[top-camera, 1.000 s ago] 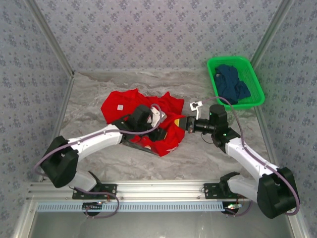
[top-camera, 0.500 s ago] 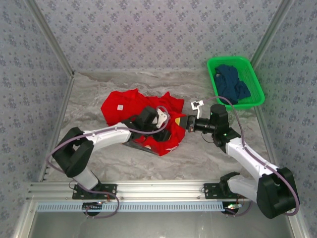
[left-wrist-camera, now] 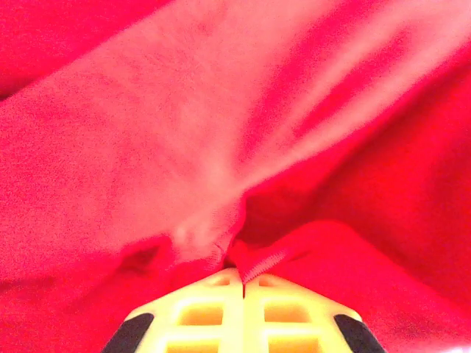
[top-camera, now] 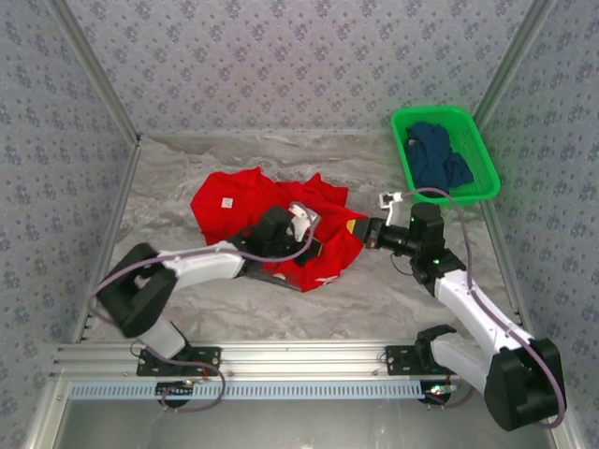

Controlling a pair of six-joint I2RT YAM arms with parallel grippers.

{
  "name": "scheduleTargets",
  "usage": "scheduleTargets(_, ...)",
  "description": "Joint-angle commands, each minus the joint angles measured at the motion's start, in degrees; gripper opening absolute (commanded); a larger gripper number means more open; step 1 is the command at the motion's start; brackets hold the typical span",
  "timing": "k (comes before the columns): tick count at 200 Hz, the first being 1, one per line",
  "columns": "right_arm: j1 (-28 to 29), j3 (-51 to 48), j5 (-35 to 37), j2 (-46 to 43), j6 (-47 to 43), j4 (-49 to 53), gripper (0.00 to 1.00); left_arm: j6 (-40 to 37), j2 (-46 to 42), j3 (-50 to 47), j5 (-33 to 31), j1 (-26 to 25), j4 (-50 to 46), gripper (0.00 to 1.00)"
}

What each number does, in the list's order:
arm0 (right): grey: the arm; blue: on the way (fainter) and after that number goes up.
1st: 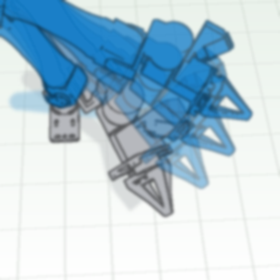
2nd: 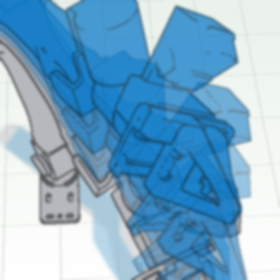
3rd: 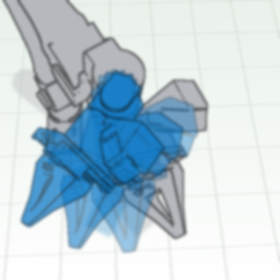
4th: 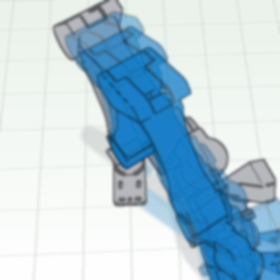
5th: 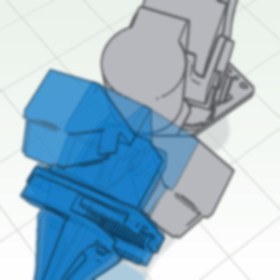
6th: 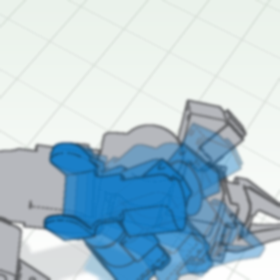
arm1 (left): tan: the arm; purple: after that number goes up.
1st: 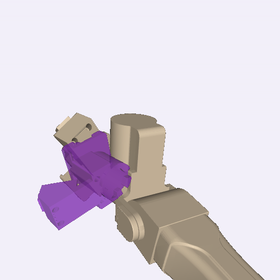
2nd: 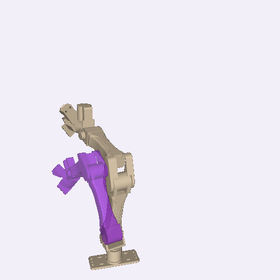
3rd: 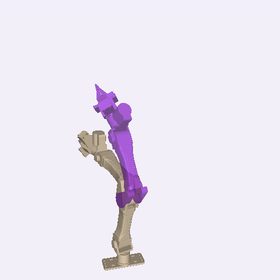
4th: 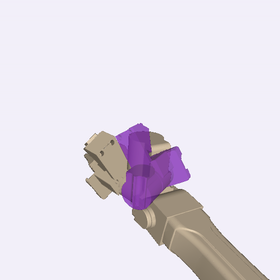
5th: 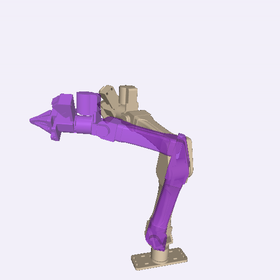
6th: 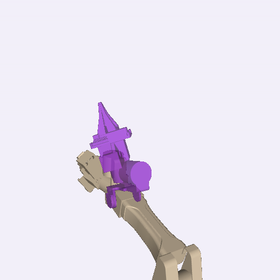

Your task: Fold the inside-out t-shirt

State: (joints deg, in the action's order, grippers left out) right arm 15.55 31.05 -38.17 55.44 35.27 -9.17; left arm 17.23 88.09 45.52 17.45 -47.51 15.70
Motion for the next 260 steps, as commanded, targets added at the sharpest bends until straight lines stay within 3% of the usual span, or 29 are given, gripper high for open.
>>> scheduleTargets(1,0.24,2.19,11.91,-2.77,-6.33,11.6,0.0,-0.23,-11.37,-4.46,2.68,0.89,6.23,0.0)
scheduleTargets(46,2.64,2.21,17.05,-1.45,-8.56,12.46,0.0,-0.71,-24.6,-7.98,10.64,3.81,7.41,0.0)
scheduleTargets(66,3.76,4.19,23.25,0.69,-9.13,19.58,0.11,-1.87,-27.78,-10.37,13.12,5.54,9.09,0.0)
scheduleTargets(84,4.82,7.07,24.11,3.33,-11.88,26.53,0.26,-5.87,-28.83,-11.96,12.62,5.61,7.49,0.0)
scheduleTargets(119,9.07,12.8,31.57,3.9,-19.94,37.97,0.45,-13.09,-26.51,-12.6,12.59,5.41,-0.01,0.0)
scheduleTargets(176,21.01,15.87,31.69,8.55,-30.24,37.6,0.62,-15.03,-26.74,-16.84,11.99,4.18,-1.16,0.0)
scheduleTargets(260,21.54,20.91,33.32,23.11,-33.77,35.83,0.73,-15.12,-28.15,-16.8,10.94,4.07,-2.69,0.0)
